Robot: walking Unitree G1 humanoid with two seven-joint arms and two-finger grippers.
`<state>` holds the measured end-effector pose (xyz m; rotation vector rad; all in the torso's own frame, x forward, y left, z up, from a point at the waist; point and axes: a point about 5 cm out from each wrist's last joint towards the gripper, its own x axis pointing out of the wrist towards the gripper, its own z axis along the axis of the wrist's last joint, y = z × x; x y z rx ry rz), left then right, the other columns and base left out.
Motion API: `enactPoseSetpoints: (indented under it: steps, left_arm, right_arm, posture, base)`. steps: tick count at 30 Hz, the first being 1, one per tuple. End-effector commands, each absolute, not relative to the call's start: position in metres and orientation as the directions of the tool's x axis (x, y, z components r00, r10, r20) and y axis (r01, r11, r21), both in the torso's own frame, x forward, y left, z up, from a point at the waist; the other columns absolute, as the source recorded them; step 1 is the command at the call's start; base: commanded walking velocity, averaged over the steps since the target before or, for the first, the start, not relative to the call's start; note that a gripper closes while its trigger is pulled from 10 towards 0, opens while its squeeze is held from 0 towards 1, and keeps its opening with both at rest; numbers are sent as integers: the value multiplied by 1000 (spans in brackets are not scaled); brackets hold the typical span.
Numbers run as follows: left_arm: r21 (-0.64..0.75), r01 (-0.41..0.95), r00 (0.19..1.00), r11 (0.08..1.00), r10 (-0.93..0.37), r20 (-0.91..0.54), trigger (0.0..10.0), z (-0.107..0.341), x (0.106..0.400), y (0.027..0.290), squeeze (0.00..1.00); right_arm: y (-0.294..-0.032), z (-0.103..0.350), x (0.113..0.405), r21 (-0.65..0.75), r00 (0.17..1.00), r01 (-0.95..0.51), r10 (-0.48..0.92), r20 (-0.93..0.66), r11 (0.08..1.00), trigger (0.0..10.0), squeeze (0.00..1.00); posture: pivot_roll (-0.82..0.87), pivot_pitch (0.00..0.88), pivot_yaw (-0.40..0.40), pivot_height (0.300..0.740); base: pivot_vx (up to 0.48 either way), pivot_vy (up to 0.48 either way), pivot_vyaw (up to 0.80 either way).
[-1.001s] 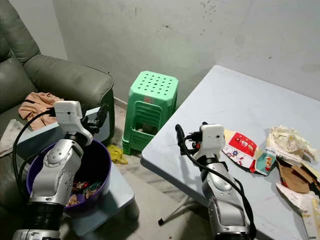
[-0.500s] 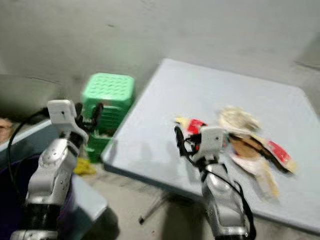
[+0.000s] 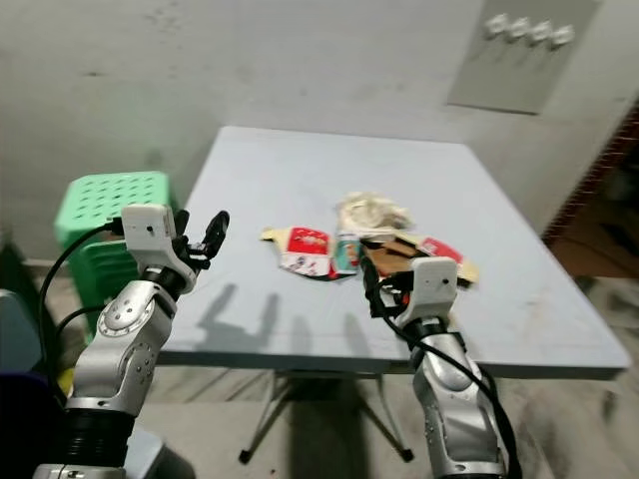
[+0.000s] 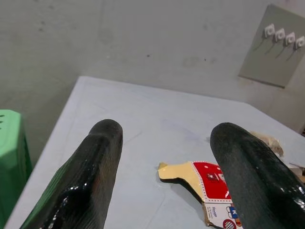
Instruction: Picking trash to rubbish bin
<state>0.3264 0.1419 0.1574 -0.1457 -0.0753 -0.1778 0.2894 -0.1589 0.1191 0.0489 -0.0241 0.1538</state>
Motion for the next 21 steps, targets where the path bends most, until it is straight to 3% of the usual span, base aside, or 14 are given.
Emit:
enactPoseSetpoints:
  steps: [1, 12, 21]
  left_arm:
    - [-122, 193, 979, 974, -183, 85, 10000, 158, 326, 141, 0]
    - [-95, 205, 978, 974, -201, 46, 10000, 150, 324, 138, 0]
    - [-41, 277, 960, 960, -275, 50, 10000, 157, 332, 132, 0]
  right_arm:
    - [-161, 122, 291, 55, 989, -148, 146, 40, 988, 10000, 0]
    - [-169, 112, 291, 53, 998, -55, 57, -30, 997, 10000, 0]
    - [-167, 117, 287, 54, 997, -69, 67, 34, 996, 10000, 0]
  posture:
    - [5, 0, -70, 740]
    - [-25, 0, -27, 740]
    - [-63, 0, 28, 740]
  base:
    - [0, 0, 0]
    - [0, 0, 0]
    - [0, 0, 0]
